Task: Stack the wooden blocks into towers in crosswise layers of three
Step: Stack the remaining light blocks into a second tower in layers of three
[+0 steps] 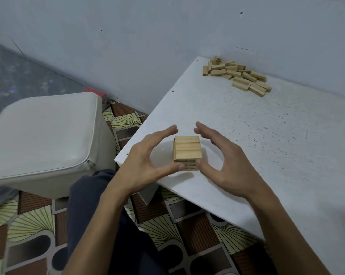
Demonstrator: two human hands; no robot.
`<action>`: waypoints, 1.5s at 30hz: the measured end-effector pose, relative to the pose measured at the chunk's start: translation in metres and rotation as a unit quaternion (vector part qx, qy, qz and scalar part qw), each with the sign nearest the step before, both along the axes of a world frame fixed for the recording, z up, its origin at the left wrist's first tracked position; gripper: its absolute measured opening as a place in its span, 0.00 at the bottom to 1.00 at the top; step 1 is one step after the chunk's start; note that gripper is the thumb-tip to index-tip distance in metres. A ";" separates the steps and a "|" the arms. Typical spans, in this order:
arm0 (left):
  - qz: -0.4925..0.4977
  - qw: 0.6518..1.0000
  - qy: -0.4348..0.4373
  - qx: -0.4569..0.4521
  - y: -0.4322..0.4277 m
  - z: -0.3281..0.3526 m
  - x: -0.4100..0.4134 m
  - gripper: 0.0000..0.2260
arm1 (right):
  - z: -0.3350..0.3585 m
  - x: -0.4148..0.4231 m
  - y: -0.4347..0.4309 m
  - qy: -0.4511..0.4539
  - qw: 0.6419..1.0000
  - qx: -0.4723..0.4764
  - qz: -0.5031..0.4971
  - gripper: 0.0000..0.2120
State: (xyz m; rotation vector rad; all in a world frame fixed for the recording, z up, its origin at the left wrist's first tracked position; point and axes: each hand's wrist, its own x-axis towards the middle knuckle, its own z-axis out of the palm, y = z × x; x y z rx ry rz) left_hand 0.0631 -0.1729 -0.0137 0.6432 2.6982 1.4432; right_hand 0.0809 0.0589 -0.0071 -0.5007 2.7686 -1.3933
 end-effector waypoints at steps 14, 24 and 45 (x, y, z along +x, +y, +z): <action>0.002 1.000 0.001 0.010 0.000 -0.001 -0.003 0.34 | -0.002 0.001 0.001 0.005 1.000 -0.001 0.003 0.35; 0.148 0.957 -0.102 0.227 0.053 -0.007 0.035 0.28 | -0.004 0.023 -0.054 -0.107 0.948 -0.269 -0.131 0.35; 0.176 0.948 -0.109 0.241 0.079 -0.009 0.046 0.27 | -0.011 0.025 -0.069 -0.126 0.929 -0.312 -0.155 0.30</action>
